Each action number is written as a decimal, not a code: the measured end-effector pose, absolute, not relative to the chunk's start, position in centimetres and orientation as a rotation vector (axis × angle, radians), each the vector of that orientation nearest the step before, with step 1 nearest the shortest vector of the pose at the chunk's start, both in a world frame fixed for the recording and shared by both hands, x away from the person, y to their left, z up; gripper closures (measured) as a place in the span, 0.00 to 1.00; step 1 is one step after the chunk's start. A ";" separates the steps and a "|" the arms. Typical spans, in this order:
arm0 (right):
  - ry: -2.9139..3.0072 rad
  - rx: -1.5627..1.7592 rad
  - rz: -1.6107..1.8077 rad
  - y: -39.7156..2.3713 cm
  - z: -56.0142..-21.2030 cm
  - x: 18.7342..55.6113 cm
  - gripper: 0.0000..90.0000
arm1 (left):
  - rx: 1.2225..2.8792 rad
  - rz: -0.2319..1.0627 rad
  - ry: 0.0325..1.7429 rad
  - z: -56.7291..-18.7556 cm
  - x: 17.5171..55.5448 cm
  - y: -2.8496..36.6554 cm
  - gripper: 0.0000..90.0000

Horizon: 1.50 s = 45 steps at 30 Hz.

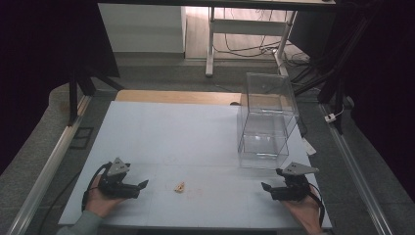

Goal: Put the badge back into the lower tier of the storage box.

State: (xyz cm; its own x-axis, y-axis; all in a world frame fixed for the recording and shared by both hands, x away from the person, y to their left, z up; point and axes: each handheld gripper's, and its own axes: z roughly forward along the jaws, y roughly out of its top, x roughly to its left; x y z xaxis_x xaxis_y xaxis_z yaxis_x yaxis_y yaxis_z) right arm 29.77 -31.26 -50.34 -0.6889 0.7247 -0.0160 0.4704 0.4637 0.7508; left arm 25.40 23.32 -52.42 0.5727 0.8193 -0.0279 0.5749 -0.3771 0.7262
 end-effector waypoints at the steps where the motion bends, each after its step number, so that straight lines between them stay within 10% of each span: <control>1: 2.384 1.013 1.068 -31.3 -50.3 29.8 0.22 | 2.094 0.443 1.110 -52.4 25.4 23.3 0.09; 45: 2.491 0.926 1.126 -26.7 -49.4 29.6 0.24 | 2.097 0.430 1.107 -52.4 25.3 23.1 0.09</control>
State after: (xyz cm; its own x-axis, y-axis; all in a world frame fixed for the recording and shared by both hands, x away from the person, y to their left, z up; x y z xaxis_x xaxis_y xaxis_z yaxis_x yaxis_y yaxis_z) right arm 29.55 -26.67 -49.41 -0.7652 0.6432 0.0280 0.4461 0.4984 0.7434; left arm 25.25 23.13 -52.41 0.5763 0.8165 -0.0359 0.5777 -0.3759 0.7245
